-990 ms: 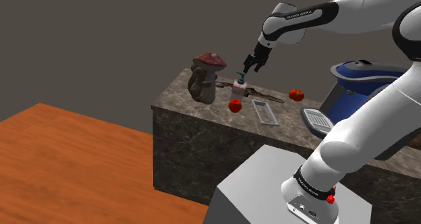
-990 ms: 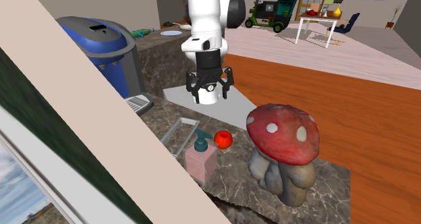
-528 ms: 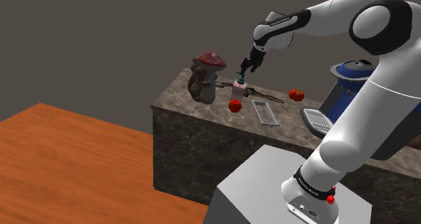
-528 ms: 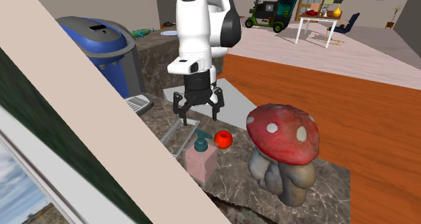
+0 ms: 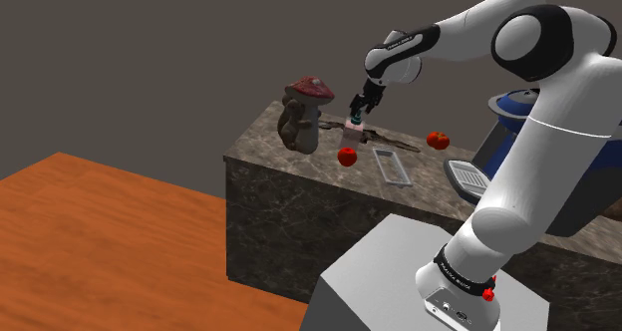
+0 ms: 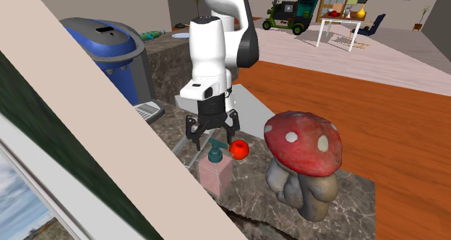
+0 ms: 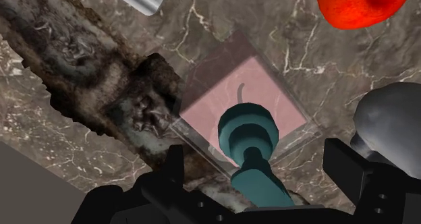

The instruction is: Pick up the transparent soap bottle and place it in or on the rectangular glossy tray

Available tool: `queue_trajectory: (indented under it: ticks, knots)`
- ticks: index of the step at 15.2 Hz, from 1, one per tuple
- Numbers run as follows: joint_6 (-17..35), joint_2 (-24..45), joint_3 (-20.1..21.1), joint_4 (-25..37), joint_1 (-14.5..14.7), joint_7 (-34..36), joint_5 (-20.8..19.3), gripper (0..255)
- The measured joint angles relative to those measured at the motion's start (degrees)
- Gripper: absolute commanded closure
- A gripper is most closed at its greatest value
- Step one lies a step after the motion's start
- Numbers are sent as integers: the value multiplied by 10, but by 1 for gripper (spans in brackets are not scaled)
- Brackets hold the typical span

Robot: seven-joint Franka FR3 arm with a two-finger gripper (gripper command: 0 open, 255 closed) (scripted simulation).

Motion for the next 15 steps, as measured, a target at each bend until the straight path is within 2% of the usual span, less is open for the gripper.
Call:
queue_trajectory:
  ticks: [6,7,15]
  knots:
    - [4,3,0,-1,-1,-2,2,0]
    - [4,3,0,-1,-1,-2,2,255]
    - [4,4,0,1,-1,-2,3,255]
